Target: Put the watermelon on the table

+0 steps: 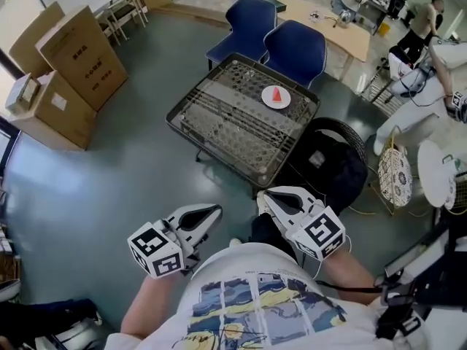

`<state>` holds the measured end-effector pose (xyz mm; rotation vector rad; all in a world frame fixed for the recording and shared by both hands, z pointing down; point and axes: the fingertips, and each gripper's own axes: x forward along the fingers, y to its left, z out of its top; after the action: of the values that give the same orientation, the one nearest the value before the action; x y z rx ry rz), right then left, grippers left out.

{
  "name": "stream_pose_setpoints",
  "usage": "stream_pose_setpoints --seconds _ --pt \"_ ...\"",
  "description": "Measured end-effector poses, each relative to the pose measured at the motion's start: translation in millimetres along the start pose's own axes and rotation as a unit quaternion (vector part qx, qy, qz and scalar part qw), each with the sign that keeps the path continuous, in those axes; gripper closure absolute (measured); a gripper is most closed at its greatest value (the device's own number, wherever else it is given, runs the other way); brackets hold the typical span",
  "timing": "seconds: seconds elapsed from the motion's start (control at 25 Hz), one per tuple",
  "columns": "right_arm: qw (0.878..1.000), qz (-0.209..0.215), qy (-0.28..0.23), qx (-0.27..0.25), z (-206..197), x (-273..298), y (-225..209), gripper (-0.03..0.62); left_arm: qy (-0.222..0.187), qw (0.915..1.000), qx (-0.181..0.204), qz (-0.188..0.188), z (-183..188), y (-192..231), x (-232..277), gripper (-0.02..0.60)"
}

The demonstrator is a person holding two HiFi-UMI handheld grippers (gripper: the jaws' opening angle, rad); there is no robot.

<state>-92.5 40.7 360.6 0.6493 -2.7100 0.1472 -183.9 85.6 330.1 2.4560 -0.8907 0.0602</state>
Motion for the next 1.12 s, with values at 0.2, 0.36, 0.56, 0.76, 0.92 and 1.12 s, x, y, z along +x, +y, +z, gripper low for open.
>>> stream_pose_setpoints --seconds 0.2,0.36,0.56,0.76,0.92,1.12 --pt "1.0 -0.002 -0.012 -0.01 7 -12 19 0.585 -0.008 0.9999 0.008 -0.012 -2 -19 -5 0.572" --pt "1.0 -0.001 -0.003 -0.019 7 -19 32 0.585 0.001 0.9997 0.015 -0.02 -4 -29 -4 0.572" --pt "1.0 0.001 -0.01 -0.017 6 -21 42 0.585 0.009 0.9994 0.024 -0.025 -9 -35 -2 0.572" --pt "1.0 0.002 -0.01 -0.023 6 -26 47 0.585 0.016 0.999 0.031 -0.026 -14 -44 -1 0.572" --pt "1.0 0.005 -0.011 -0.028 8 -23 48 0.585 0.019 0.9991 0.03 -0.025 -16 -43 -2 0.572" --pt "0.999 0.008 -0.007 -0.034 8 -21 51 0.585 0.021 0.9991 0.027 -0.024 -18 -42 -1 0.572"
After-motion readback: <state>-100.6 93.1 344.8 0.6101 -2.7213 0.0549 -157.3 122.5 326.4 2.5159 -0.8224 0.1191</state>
